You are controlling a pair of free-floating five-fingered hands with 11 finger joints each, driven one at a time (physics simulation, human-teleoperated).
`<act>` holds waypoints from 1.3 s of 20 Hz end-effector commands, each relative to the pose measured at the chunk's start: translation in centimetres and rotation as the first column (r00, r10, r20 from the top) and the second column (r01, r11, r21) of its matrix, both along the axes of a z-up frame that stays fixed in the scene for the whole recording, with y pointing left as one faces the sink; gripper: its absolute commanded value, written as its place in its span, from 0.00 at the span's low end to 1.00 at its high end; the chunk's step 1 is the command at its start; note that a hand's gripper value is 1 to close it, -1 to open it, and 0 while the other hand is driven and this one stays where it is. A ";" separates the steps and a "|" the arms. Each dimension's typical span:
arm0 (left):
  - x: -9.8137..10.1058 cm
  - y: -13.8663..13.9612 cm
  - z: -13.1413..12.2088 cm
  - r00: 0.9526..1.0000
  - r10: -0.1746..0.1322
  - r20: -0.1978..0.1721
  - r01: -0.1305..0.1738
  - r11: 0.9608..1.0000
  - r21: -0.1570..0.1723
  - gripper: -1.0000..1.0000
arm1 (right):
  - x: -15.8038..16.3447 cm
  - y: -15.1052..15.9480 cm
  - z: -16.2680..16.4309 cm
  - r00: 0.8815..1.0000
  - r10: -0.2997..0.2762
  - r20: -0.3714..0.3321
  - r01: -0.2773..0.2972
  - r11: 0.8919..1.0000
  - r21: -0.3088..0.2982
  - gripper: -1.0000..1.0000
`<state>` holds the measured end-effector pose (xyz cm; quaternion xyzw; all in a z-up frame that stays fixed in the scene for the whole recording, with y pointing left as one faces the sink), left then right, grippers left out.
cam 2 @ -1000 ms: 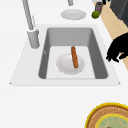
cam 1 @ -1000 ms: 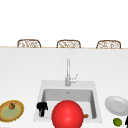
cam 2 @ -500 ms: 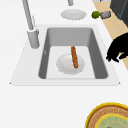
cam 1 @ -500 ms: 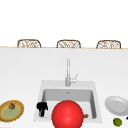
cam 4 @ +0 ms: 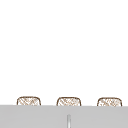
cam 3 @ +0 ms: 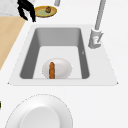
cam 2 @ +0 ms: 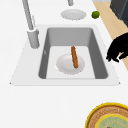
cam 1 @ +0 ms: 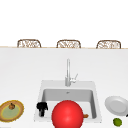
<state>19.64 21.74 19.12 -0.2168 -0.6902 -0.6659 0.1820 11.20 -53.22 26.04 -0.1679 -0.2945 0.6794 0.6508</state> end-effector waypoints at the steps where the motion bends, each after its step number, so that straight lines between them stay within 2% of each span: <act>1: 0.0 0.0 0.0 1.000 0.000 0.000 0.000 1.000 0.000 0.50 | 0.2 0.0 -0.2 1.000 0.000 0.000 0.000 1.000 0.000 0.00; 6: 0.0 0.0 0.0 1.000 0.000 0.000 0.000 1.000 0.000 0.50 | 2.4 0.7 0.4 1.000 0.002 -0.010 -0.002 1.000 -0.009 0.00; 10: 0.0 0.0 0.0 1.000 0.000 0.000 0.000 1.000 0.000 0.50 | 2.9 3.7 0.0 1.000 -0.015 -0.014 0.013 0.994 -0.106 0.00; 13: 0.0 0.0 0.0 1.000 0.000 0.000 0.000 1.000 0.000 0.50 | 3.4 5.4 -1.0 1.000 -0.020 -0.011 0.017 0.982 -0.186 0.00; 17: 0.0 0.0 0.0 1.000 0.000 0.000 0.000 1.000 0.000 0.50 | 4.5 8.0 -2.2 1.000 -0.029 -0.011 0.026 0.972 -0.236 0.00; 20: 0.0 0.0 0.0 1.000 0.000 0.000 0.000 1.000 0.000 0.50 | 6.2 8.1 -2.4 1.000 -0.030 0.003 0.030 0.981 -0.190 0.00; 24: 0.0 0.0 0.0 1.000 0.000 0.000 0.000 1.000 0.000 0.50 | 8.0 9.4 -5.1 1.000 -0.030 0.010 0.031 0.979 -0.203 0.00; 26: 0.0 0.0 0.0 1.000 0.000 0.000 0.000 1.000 0.000 0.50 | 7.7 9.0 -7.0 0.999 -0.028 0.021 0.032 0.983 -0.180 0.00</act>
